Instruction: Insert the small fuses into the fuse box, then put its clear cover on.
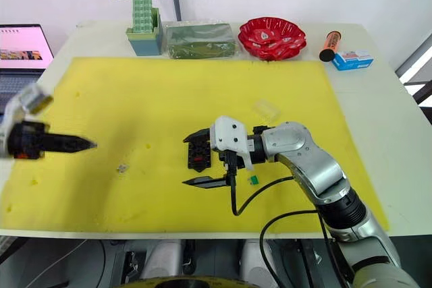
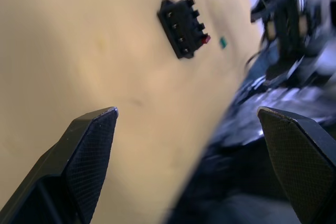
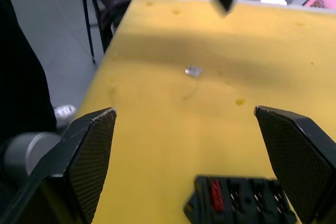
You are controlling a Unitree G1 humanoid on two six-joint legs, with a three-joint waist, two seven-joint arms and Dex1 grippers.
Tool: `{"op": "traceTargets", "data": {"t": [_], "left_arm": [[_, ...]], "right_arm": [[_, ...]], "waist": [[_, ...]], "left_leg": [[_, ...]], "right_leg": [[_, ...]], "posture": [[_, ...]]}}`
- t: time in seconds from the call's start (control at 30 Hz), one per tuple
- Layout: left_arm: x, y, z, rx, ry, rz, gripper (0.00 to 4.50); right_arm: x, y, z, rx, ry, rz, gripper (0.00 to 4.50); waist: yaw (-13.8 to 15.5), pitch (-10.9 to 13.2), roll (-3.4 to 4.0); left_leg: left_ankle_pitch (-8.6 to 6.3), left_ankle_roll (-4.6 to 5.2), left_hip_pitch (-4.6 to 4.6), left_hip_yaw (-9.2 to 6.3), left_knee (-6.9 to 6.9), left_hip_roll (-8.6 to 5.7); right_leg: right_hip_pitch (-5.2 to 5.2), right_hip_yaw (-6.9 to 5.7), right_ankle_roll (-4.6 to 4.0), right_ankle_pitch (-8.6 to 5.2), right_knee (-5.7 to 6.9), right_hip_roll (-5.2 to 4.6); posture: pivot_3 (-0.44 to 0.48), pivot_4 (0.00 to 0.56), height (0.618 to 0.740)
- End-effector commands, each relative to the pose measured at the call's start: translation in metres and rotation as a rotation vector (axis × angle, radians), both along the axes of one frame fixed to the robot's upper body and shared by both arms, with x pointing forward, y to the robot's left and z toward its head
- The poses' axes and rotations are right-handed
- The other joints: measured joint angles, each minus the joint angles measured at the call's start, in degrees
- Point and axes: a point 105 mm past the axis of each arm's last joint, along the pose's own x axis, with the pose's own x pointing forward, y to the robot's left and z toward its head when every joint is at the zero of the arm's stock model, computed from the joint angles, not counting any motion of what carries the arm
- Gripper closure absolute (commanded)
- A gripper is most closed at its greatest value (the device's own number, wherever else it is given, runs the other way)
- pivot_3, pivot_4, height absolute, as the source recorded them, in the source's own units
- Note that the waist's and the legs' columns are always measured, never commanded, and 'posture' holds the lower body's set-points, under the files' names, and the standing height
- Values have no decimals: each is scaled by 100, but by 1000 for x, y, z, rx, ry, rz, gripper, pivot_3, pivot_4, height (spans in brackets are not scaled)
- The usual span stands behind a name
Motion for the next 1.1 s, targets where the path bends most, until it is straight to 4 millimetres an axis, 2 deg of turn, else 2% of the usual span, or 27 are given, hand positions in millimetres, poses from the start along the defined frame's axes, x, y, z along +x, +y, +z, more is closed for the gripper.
{"op": "traceTargets", "data": {"t": [0.03,0.17,0.27,0.37,0.7,1.1], "left_arm": [[-10,-8,10,-149,20,89,40],[-10,-8,-7,-233,22,218,40],[-10,-10,-23,-227,28,276,40],[-6,-9,-32,-230,28,327,40],[-3,-3,-35,-205,40,368,40],[7,-5,-54,-162,62,357,40]], "right_arm": [[-5,3,11,41,9,21,0],[-5,3,11,43,37,23,0],[-2,3,12,41,40,22,0],[0,4,14,43,36,15,0],[-1,-1,12,23,29,0,0],[0,-5,13,8,11,-20,0]], "waist": [[-20,0,1],[24,1,4],[31,0,2],[43,-2,0],[108,-3,-1],[112,-5,-2]], "left_leg": [[0,-1,8,-6,-2,-1],[-2,-4,29,-9,-9,-3],[-4,-8,46,-1,-17,-18],[-6,-12,47,14,-17,-20],[-8,-17,48,23,-17,-20],[-11,-22,47,27,-18,-20]], "right_leg": [[6,2,0,0,0,-7],[4,2,-6,-1,-7,-20],[12,5,-15,-5,-12,-24],[12,6,-16,-5,-10,-21],[8,6,-25,-6,-12,-18],[8,6,-37,-12,-12,-17]], "posture": [[0,150,740],[0,150,740],[0,150,740],[0,150,740],[0,150,740],[0,150,740]]}}
